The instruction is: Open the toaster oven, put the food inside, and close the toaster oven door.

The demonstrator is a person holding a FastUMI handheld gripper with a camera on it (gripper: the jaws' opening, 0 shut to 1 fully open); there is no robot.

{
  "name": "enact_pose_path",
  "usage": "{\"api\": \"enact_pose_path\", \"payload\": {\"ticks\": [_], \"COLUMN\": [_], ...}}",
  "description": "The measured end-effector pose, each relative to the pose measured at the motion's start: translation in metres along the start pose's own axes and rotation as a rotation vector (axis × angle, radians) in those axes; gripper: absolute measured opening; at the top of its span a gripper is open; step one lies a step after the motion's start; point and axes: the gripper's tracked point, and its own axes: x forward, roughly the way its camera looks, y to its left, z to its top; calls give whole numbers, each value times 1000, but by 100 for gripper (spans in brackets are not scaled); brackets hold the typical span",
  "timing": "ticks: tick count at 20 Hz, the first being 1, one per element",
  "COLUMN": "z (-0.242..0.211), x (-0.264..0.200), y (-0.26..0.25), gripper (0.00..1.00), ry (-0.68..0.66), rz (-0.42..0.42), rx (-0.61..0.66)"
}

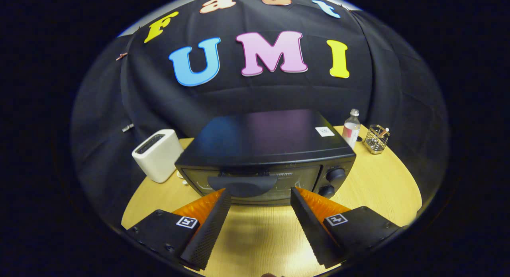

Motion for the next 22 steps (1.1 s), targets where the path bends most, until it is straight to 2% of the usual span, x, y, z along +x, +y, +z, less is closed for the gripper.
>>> {"api": "enact_pose_path", "payload": {"ticks": [5,9,15,22], "z": [51,80,92,94], "x": [-42,-81,-142,-138], "y": [-30,-76,-126,-122], "gripper": [99,99,99,99], "ry": [-128,-215,-292,-301], "rz": [-27,-115,-238,-224], "rx": [23,-32,-3,33]}}
